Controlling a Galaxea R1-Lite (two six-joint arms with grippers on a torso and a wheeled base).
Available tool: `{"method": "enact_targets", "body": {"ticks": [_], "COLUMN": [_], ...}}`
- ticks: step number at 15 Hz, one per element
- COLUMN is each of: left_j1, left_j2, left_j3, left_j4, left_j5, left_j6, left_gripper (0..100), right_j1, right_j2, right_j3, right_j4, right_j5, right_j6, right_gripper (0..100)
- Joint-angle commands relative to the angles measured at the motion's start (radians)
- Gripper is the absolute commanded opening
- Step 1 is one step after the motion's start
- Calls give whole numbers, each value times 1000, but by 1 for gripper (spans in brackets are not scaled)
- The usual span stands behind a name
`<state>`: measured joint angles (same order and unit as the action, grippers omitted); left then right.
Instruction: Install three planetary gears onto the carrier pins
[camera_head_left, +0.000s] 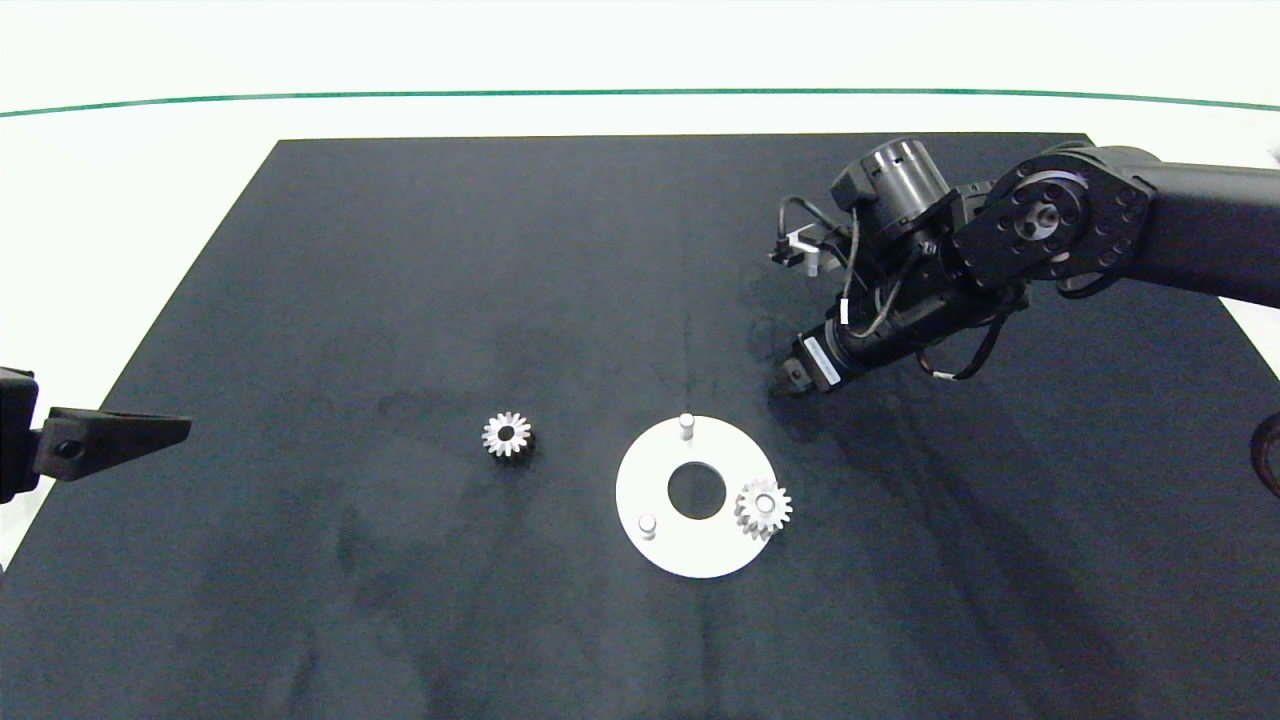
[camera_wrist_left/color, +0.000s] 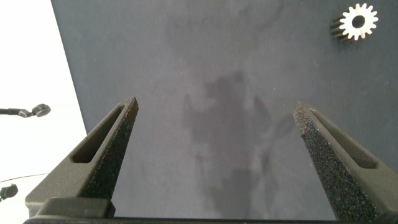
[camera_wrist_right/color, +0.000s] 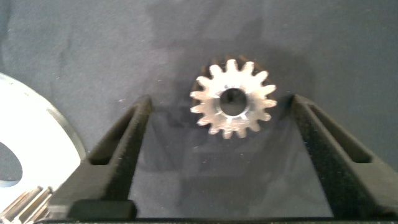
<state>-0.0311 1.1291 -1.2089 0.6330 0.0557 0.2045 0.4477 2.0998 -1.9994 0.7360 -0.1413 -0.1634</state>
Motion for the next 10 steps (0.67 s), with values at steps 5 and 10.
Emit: {"method": "enact_targets", "body": {"ticks": [5, 10], "left_j1": [2, 2], "left_j2": [-8, -19], "left_j3": [-1, -1], "left_j4": [4, 4], "left_j5": [1, 1], "left_j6": [1, 1], "left_gripper": [100, 100], "right_j1": [-12, -12], "right_j2": [-70, -67], "right_j3": [-1, -1], "right_j4": [-10, -55], "right_j5": [3, 5], "right_j6": [2, 1], "right_gripper": [57, 46]}}
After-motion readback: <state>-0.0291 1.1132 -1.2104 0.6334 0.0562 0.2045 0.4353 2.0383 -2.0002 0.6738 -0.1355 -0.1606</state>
